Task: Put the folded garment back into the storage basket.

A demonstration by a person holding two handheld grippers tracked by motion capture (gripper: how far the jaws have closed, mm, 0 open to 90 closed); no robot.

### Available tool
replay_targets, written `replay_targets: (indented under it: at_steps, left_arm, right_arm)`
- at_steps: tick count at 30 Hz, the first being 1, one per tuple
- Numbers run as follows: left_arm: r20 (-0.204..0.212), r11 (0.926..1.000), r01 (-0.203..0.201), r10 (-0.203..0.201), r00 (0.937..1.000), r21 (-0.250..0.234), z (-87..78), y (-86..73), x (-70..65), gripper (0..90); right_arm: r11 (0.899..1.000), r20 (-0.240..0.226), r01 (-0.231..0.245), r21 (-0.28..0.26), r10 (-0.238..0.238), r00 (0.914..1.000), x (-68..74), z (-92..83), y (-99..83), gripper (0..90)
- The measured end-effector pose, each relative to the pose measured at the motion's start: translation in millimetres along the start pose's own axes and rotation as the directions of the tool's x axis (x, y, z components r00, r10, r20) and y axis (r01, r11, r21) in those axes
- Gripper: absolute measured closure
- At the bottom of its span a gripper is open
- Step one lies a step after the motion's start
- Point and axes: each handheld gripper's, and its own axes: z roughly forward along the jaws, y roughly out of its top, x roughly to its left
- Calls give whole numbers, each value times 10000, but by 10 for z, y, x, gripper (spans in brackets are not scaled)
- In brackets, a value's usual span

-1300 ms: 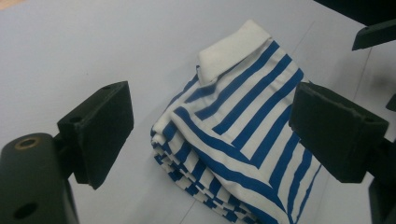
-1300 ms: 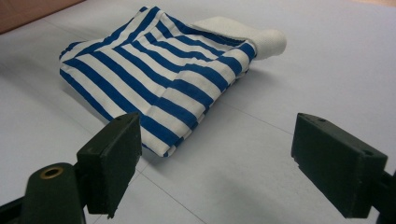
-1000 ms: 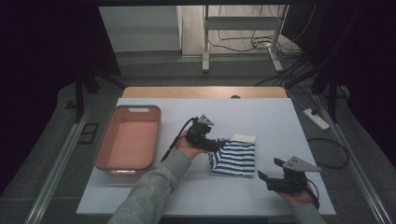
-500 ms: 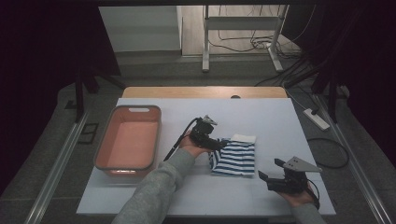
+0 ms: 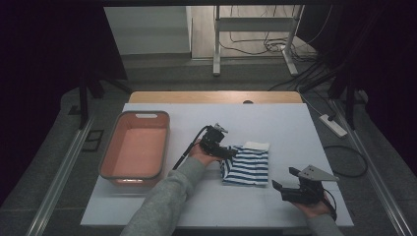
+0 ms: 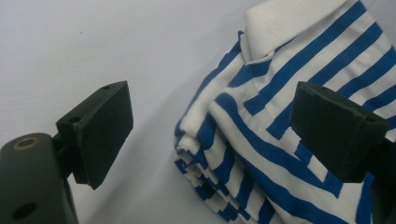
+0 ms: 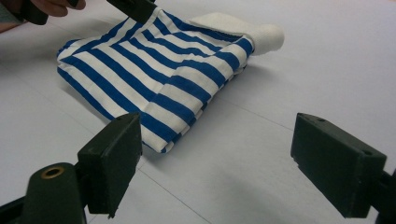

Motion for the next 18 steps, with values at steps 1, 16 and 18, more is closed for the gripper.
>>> replay_targets:
  at_steps: [1,16,18]
  left_arm:
    - [-16,10000,-13,13,10000,61,9,-8,11,140]
    - [-48,9992,162,-160,9999,377,121,-91,70,137]
    - [-29,9991,144,-142,9999,406,130,-98,66,151]
  right_arm:
    - [10000,-7,-3,2,3,10000,-1,-1,-1,171]
    - [10000,7,-11,72,11,10000,-5,7,-9,173]
    - [10000,22,-16,73,15,10000,-8,7,-11,174]
